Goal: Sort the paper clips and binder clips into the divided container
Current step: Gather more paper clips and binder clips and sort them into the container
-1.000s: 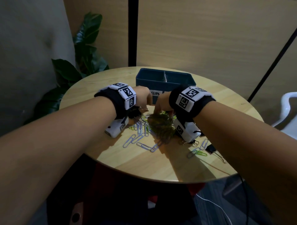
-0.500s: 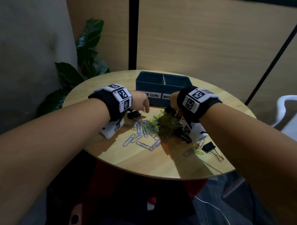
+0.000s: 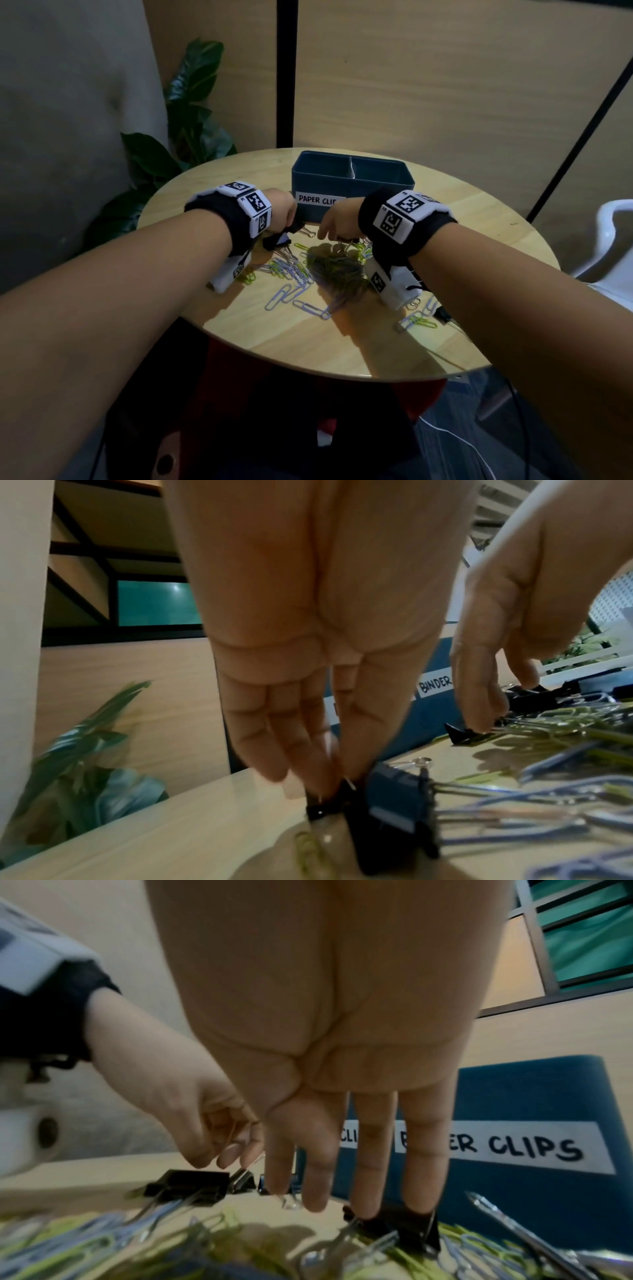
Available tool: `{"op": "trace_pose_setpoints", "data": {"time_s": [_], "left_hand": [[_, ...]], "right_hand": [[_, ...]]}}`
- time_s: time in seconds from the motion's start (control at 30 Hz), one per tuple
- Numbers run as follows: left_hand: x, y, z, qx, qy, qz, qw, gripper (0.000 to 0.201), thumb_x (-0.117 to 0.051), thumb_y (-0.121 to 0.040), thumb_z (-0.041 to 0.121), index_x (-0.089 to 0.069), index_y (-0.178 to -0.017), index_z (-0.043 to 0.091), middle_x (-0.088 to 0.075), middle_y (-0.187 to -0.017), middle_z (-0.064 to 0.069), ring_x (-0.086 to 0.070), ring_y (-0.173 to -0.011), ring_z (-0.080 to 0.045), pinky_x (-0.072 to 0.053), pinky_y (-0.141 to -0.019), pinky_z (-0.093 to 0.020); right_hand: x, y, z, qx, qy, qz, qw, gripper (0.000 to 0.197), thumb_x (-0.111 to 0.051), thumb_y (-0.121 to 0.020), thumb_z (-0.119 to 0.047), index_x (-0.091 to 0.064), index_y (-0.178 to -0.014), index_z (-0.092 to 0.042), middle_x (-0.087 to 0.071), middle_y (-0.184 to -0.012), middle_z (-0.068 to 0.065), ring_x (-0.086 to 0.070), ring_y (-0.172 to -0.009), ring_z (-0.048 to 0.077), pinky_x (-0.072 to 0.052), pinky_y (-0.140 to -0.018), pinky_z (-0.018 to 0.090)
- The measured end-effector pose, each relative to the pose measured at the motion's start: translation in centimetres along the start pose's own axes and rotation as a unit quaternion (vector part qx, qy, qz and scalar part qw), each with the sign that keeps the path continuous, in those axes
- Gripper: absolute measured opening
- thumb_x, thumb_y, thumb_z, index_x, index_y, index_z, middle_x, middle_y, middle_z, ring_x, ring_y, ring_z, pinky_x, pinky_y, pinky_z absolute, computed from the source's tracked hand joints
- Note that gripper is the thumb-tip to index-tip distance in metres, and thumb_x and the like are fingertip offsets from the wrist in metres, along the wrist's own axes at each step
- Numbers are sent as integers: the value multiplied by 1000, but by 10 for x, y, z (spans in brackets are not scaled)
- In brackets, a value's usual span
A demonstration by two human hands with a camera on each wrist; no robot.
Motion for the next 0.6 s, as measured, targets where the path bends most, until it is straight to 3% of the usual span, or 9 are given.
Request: {"op": "trace_pose_setpoints", "data": {"time_s": [0.03, 0.1, 0.17, 0.2, 0.27, 0.37, 0.47, 0.53, 0.6], "left_hand": [[-2, -1, -2, 2, 4, -3, 1000, 29, -48, -92, 1, -63, -117, 3, -59, -116, -16, -43, -87, -23, -34, -71, -26], [-5, -1, -4, 9, 19, -7, 1000, 18, -49, -93, 6, -63, -104, 8, -54, -99, -11, -43, -83, -24, -36, -63, -27], [-8, -3, -5, 7, 60, -15, 998, 20, -52, -94, 13, -66, -107, 8, -53, -94, -7, -47, -79, -23, -37, -54, -25], [-8, -4, -5, 4, 88, -18, 996, 23, -54, -93, 16, -67, -109, 6, -55, -91, -7, -49, -75, -22, -37, -50, -24], [-9, -4, -7, 2, 131, -18, 991, 24, -56, -93, 23, -69, -99, 5, -59, -76, -6, -51, -68, -19, -36, -49, -21], [-9, -5, -10, 10, 146, -26, 989, 31, -59, -90, 37, -63, -83, 7, -53, -59, 1, -46, -54, -13, -33, -48, -20], [-7, -6, -10, 7, 161, -35, 986, 31, -66, -85, 39, -62, -74, 10, -50, -57, 2, -41, -51, -10, -31, -46, -20], [-7, -6, -9, 10, 157, -32, 987, 30, -66, -85, 37, -61, -74, 10, -49, -59, 3, -40, -53, -10, -31, -49, -20], [-6, -7, -9, 13, 150, -26, 988, 27, -65, -86, 35, -60, -77, 9, -49, -61, 2, -41, -55, -11, -31, -51, -21]], "right_hand": [[-2, -3, -2, 4, 21, -10, 1000, 47, -40, -95, -3, -44, -140, -17, -47, -144, 5, -48, -130, 23, -40, -102, 28], [-7, -3, -9, 26, 51, -12, 998, 51, -31, -98, -3, -32, -147, -18, -36, -151, 5, -39, -135, 23, -32, -107, 27], [-11, -5, -16, 42, 58, -7, 997, 47, -29, -100, -8, -32, -147, -14, -39, -148, 11, -44, -127, 25, -34, -99, 28], [-13, -6, -19, 46, 53, -7, 998, 45, -31, -100, -10, -35, -145, -12, -42, -145, 12, -48, -115, 25, -35, -91, 30], [-18, -13, -22, 70, 34, -20, 997, 43, -38, -98, -13, -43, -141, -12, -49, -141, 13, -42, -96, 17, -33, -79, 25], [-16, -14, -16, 70, 52, -46, 995, 43, -41, -98, -13, -44, -140, -17, -51, -138, 9, -48, -88, 15, -40, -66, 21], [-7, -13, -7, 15, 77, -56, 995, 41, -48, -96, -19, -50, -137, -18, -55, -136, 4, -57, -104, 17, -46, -86, 25], [-5, -13, -6, 17, 68, -46, 996, 38, -52, -94, -19, -57, -130, -10, -58, -134, 7, -54, -102, 16, -42, -86, 25], [-5, -10, -7, 31, 71, -43, 996, 39, -44, -97, -10, -52, -135, -14, -52, -140, 6, -54, -116, 20, -41, -96, 27]]}}
Point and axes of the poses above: each hand's wrist, its own y-axis away from the middle knuckle, its own x-axis out of the back of the hand, z = x × y, the point moved 4 cm from there along -y, towards the middle knuckle
